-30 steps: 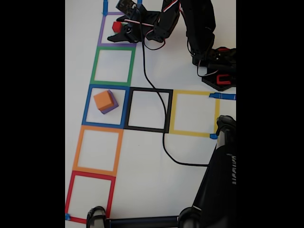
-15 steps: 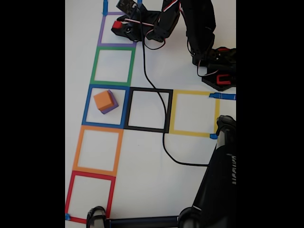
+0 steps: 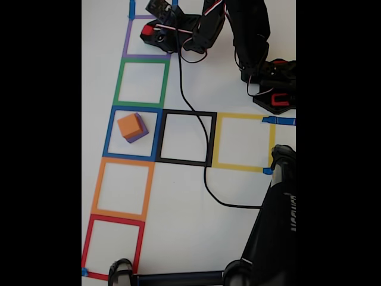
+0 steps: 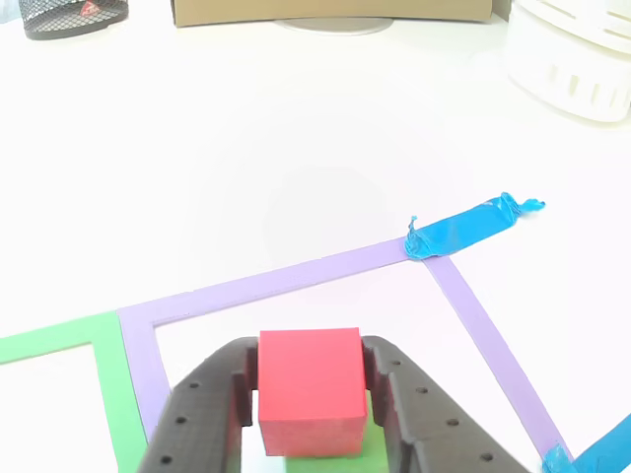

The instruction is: Tower of hanoi

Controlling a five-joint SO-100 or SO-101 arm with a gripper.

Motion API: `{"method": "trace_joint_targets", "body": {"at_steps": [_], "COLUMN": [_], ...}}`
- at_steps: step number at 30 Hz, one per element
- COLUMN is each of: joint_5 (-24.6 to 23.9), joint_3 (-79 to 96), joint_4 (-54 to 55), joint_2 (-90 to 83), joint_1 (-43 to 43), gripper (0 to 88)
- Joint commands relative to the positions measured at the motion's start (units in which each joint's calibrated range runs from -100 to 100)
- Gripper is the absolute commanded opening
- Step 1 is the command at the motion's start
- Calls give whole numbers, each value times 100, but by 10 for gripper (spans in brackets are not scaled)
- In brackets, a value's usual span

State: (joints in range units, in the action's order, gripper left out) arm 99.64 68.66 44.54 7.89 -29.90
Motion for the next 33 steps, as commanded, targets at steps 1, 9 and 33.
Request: {"method": "trace_joint_targets", "body": {"at_steps": [1,9,33], "joint_5": [36,36,36], "joint_3": [-75,-566,-8248], "joint_4": [-608,-4632,-13409], "joint_2": [-955,-3959,-3926], "joint_1": [142,536,2635], "gripper": [13,12,11]}}
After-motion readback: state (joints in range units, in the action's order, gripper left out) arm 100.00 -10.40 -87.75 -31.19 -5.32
